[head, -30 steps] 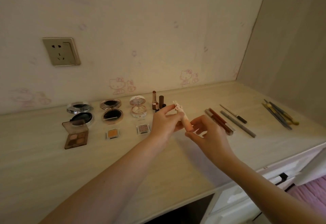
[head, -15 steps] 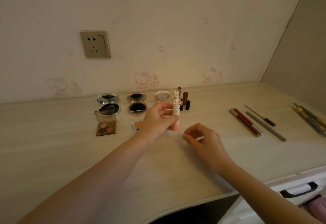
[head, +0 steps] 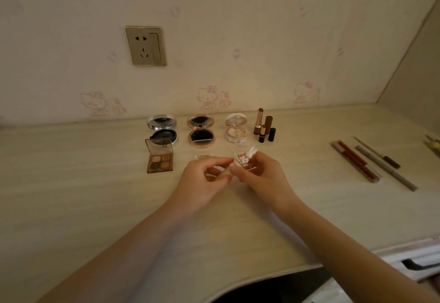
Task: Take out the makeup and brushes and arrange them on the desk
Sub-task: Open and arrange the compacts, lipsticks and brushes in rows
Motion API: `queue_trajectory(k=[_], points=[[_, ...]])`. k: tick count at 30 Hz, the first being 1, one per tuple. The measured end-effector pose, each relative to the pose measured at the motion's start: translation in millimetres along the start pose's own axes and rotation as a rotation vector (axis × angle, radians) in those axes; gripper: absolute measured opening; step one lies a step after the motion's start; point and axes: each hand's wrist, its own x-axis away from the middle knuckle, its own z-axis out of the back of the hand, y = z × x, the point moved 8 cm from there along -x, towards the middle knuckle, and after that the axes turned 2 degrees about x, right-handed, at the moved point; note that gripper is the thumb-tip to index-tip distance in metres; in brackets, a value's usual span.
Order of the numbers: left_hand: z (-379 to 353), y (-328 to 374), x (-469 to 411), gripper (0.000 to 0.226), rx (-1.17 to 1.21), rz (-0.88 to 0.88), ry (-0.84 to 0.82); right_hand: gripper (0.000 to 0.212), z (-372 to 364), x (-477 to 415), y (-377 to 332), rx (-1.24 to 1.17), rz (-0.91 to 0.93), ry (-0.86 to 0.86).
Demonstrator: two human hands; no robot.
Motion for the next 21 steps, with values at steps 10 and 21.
queue_trajectory(k=[10,21], points=[[12.5,-0.2,8.7,0.028,-0.073,-0.118,0.159,0.017,0.4,-0.7,4.6,-0.252,-0.014,0.02],[12.0,-13.0,6.5,0.026,0.111,0.02,0.061,0.007,-2.1,5.5,-0.7,-0.126,0.097,-0.019]])
